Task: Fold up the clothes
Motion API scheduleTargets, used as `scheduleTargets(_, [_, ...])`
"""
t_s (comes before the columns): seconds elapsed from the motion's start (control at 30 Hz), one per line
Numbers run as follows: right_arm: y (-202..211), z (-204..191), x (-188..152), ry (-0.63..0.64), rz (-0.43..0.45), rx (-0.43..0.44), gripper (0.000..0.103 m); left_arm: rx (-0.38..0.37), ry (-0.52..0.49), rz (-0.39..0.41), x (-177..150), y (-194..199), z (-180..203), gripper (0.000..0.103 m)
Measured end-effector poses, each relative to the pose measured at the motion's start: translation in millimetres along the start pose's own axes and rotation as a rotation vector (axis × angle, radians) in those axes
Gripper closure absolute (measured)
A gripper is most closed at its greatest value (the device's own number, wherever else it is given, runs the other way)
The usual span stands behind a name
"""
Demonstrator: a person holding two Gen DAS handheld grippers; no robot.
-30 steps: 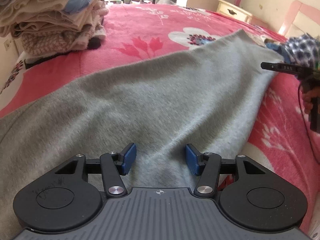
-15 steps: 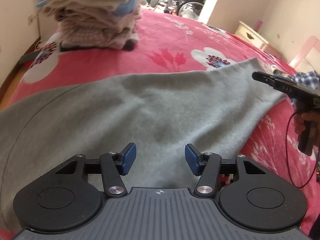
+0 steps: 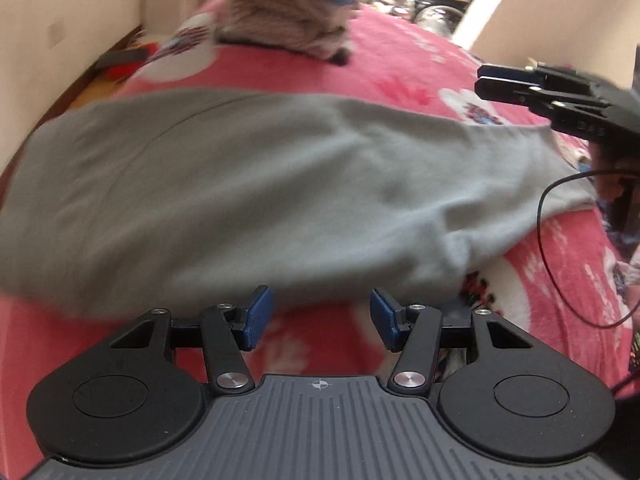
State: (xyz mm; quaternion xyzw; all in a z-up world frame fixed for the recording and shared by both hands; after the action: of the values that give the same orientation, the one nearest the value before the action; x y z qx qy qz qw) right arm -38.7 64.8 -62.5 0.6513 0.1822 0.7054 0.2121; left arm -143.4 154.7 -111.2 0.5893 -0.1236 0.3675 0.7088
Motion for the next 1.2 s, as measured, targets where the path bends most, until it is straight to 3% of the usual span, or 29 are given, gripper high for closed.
scheduleTargets(0.17, [-50,-63,26,0.100,-0.056,0.214,0.065,0.093,0.093,0.006,-11,26,-50,0.049])
scheduleTargets(0.4, [-112,-123,27,0.146,-0.043,0.283,0.050,0.113,0.408,0.152,8,47,-124,0.046])
scheduleTargets(0.53, [-134,-146,20,0.170,-0.044,0.253,0.041,0.076,0.545,0.180,8,39,-147,0.044])
scheduleTargets(0.67, [-144,-156,20,0.160,-0.033,0.244,0.035,0.067,0.589,0.168,-1,32,-155,0.044])
scheduleTargets(0.87, [-167,-171,14,0.187,-0.039,0.213,0.029,0.033,0.704,0.221,-2,29,-169,0.041])
scheduleTargets(1.07, [-186,-187,3,0.281,-0.042,0.132,0.022,0.051,0.742,0.263,-1,21,-172,0.038])
scheduleTargets(1.2, [-197,-195,-2,0.346,-0.036,0.058,0.017,0.061,0.753,0.301,3,29,-170,0.044])
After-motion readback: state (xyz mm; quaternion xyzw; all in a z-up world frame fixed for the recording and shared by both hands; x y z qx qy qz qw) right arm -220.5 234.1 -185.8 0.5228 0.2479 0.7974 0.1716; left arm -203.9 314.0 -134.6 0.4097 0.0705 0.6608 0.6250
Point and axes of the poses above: each gripper's, at about its wrist camera, not at the fingertips, and y roughly against the way its jaws point, z to its right, x to its top, the point moved 10 cm from there along -y, roughly the way its jaws point, and after that the axes turned 7 degrees about z, right-handed, at the moved point
